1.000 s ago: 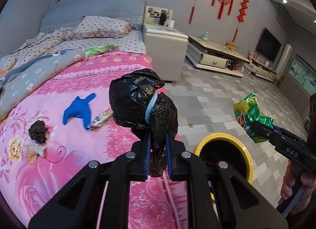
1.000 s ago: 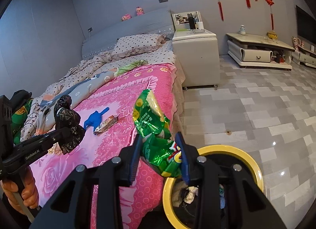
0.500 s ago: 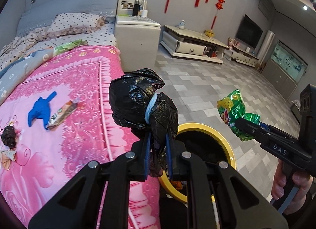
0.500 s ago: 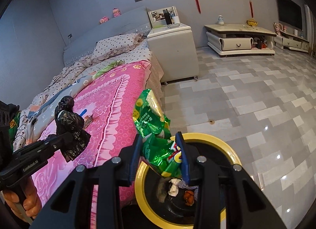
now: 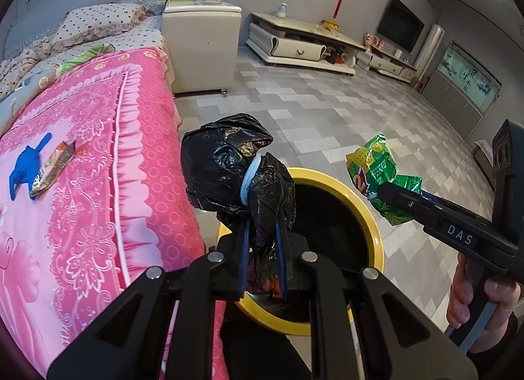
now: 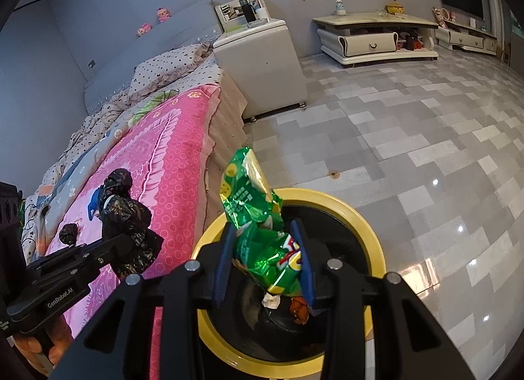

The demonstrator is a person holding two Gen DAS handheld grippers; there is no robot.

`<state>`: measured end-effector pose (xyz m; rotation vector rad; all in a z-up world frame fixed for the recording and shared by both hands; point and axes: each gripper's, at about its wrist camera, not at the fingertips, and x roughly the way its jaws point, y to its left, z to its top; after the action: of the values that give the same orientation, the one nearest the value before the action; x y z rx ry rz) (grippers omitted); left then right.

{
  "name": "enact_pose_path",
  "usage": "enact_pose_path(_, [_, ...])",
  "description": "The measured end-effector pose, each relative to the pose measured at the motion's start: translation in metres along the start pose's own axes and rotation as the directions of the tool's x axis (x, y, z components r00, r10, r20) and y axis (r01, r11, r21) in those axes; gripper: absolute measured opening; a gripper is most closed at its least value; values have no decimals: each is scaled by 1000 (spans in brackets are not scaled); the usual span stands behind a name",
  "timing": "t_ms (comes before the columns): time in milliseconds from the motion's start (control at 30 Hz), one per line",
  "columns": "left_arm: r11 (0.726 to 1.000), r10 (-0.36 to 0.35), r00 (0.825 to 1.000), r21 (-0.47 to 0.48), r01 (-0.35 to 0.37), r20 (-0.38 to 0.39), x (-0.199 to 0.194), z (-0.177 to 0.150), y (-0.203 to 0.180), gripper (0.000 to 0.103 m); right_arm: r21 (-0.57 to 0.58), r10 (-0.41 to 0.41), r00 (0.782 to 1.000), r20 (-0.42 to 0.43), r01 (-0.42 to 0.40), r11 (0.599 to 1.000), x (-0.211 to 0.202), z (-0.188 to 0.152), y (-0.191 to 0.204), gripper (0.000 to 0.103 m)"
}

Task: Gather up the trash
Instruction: 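Open both tools to drop the black bag bundle and chip bag into the bin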

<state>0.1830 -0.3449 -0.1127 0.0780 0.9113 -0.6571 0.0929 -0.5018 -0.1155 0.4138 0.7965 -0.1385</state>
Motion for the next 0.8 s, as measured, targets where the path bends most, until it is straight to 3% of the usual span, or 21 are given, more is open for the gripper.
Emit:
enact_pose_path(500, [1000, -22, 1000, 20, 22, -16, 18, -10, -16, 17, 44, -20, 999, -34, 21, 999, 6, -15, -20, 36])
enact_pose_path(700, [999, -32, 999, 4, 32, 0, 10, -11, -12, 30, 42, -31, 999, -19, 31, 999, -2, -16, -18, 38])
enact_pose_path(800, [999, -35, 999, -5, 35, 14, 5, -11, -8, 43, 52, -41, 999, -24, 43, 998, -2, -16, -21, 41])
